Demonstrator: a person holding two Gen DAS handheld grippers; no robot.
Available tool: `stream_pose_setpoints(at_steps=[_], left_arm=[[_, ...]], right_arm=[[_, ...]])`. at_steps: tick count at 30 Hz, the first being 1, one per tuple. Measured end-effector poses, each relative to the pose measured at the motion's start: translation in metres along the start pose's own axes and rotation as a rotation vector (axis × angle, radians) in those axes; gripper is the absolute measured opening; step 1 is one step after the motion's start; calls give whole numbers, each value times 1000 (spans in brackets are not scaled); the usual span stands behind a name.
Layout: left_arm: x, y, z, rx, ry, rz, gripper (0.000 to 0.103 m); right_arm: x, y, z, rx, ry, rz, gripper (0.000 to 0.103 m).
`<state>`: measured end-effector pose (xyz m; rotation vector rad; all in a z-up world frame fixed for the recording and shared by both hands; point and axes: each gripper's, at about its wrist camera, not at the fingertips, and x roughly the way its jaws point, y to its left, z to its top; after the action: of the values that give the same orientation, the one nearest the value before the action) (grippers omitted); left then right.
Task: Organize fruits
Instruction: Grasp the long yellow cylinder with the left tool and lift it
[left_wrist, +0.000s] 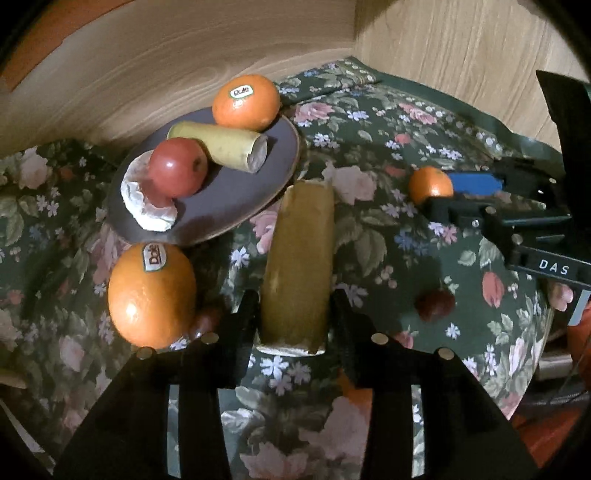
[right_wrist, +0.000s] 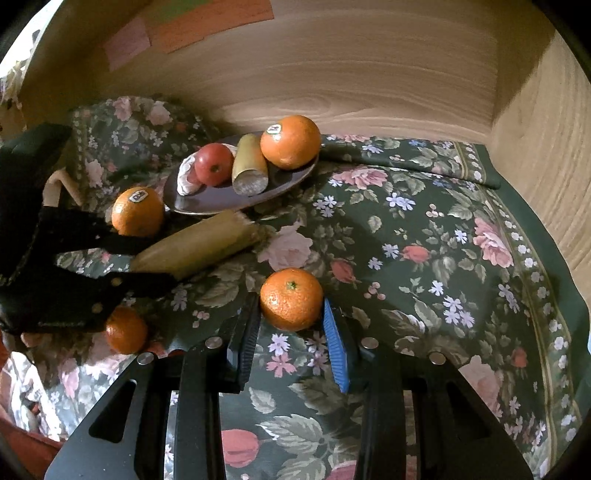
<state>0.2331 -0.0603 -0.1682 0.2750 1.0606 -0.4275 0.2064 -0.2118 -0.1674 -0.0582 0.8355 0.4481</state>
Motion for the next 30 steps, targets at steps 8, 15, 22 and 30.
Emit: stream_pose_setpoints(at_steps=[8,15,22,30], left_arm=[[23,2,28,-31,13,-29,40],[31,10,35,-93,-20,-89,40],[-12,15,30,-95,-144,-79,38],[-56,44,33,-144,-270,-31,38]], right_arm=[[1,4,-3,2,6,-4,31],[-2,1,3,15,-8,-11,31],[0,7,14,2,-28,-6,31],[0,21,35,-41,-60,4,31]])
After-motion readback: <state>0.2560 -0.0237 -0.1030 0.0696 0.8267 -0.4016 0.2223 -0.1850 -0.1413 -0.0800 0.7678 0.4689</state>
